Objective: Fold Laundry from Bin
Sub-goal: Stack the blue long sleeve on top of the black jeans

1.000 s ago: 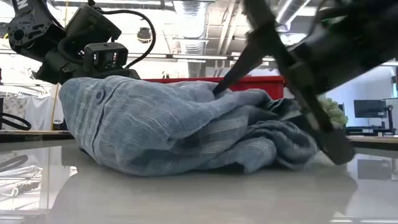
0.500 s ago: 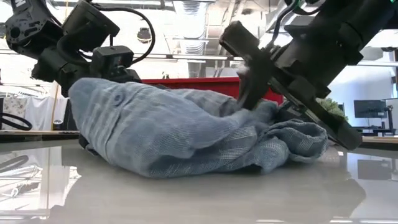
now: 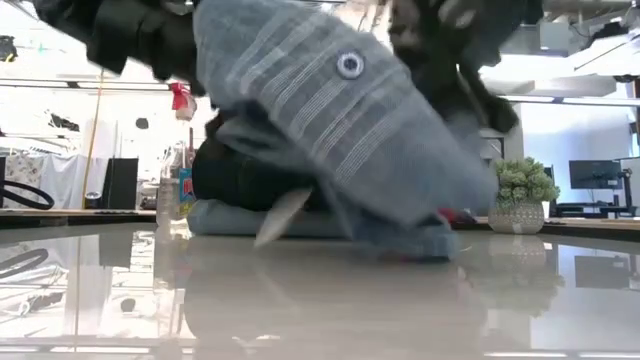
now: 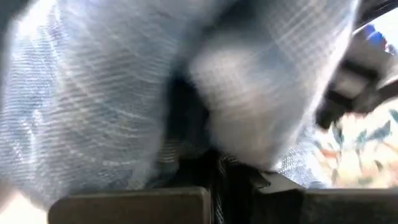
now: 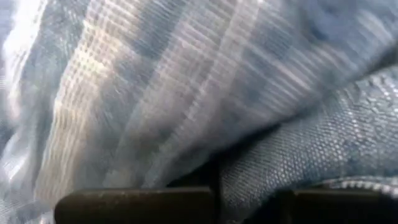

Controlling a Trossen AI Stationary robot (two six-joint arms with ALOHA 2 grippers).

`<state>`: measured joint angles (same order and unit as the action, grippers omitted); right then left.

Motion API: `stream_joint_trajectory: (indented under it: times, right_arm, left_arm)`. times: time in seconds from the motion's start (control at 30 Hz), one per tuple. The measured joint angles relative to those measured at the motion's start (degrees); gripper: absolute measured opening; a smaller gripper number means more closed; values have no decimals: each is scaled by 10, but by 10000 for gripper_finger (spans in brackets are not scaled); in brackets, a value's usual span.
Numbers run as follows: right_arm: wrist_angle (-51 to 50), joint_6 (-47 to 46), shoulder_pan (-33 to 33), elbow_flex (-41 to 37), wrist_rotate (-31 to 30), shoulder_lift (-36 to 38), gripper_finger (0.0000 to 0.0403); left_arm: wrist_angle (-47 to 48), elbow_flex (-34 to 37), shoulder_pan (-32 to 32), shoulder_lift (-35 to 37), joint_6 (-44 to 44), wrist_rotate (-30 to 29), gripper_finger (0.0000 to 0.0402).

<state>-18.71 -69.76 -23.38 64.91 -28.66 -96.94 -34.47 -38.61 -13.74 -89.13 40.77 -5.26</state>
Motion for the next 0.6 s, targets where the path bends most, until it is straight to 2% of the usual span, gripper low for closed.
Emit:
stream_joint_trajectory:
  times: [0.07, 0.2, 0.27, 0.33, 0.43, 0.6]
  right_arm:
    - [-32, 63, 14, 11, -11, 35, 33]
    - [-101, 141, 74, 24, -12, 100, 33]
    - [-104, 206, 110, 24, -12, 123, 33]
    - [-97, 265, 150, 24, -8, 143, 33]
    - [-63, 346, 223, 26, 32, 151, 33]
    - [-6, 407, 339, 25, 132, 119, 33]
  left_arm:
    - [28, -29, 3, 21, -23, -39, 3]
    - [178, -73, 32, 62, -30, -154, 2]
    - [219, -84, 51, 82, -57, -187, 2]
    - [228, -101, 76, 102, -79, -194, 1]
    - [260, -109, 129, 113, -84, -208, 1]
    - [285, -110, 214, 112, -38, -171, 1]
